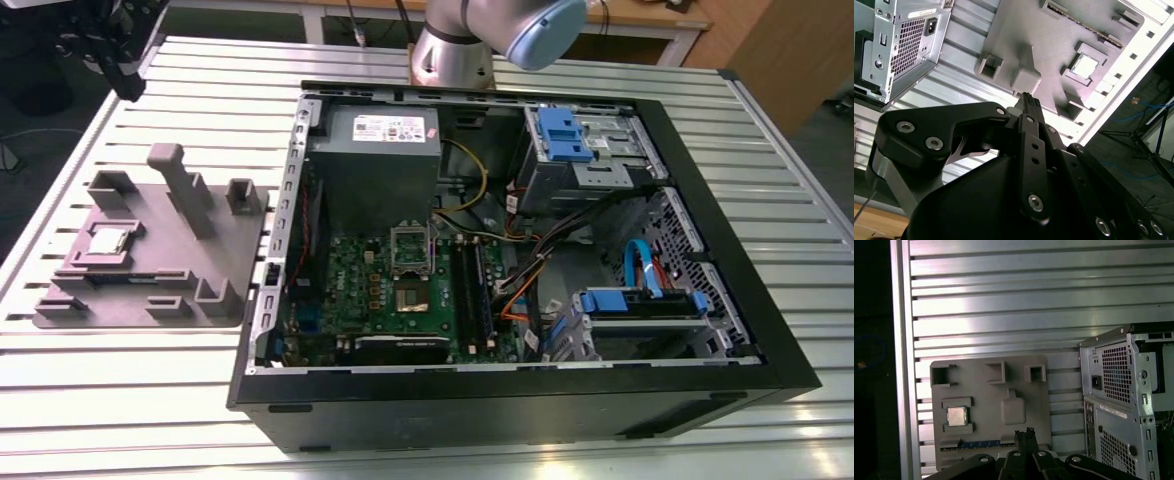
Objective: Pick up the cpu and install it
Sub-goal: 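Reach for the cpu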
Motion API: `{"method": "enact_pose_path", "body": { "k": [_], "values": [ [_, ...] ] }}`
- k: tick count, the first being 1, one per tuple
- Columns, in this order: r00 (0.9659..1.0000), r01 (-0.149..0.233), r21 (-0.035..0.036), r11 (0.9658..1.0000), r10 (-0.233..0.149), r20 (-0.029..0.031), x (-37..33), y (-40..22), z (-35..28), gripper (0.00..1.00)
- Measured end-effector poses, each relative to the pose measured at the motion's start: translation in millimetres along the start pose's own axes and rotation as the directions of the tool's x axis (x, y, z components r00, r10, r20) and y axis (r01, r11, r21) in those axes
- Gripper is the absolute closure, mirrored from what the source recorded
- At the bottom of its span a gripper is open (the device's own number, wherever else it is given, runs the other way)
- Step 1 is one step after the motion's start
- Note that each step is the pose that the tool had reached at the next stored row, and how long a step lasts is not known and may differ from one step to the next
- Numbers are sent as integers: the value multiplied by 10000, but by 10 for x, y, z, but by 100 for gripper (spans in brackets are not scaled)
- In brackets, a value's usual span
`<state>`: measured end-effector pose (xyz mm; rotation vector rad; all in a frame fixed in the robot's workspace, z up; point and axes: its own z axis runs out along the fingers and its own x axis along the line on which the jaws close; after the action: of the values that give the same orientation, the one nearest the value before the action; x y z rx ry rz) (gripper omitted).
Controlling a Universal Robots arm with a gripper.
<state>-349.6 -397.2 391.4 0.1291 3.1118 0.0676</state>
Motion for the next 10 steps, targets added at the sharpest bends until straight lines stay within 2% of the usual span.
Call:
{"method": "enact_pose_path", "body": {
  "k": [10],
  "values": [
    [10000,0,1,10000,0,-2,19,4,-1,90]
  ]
}}
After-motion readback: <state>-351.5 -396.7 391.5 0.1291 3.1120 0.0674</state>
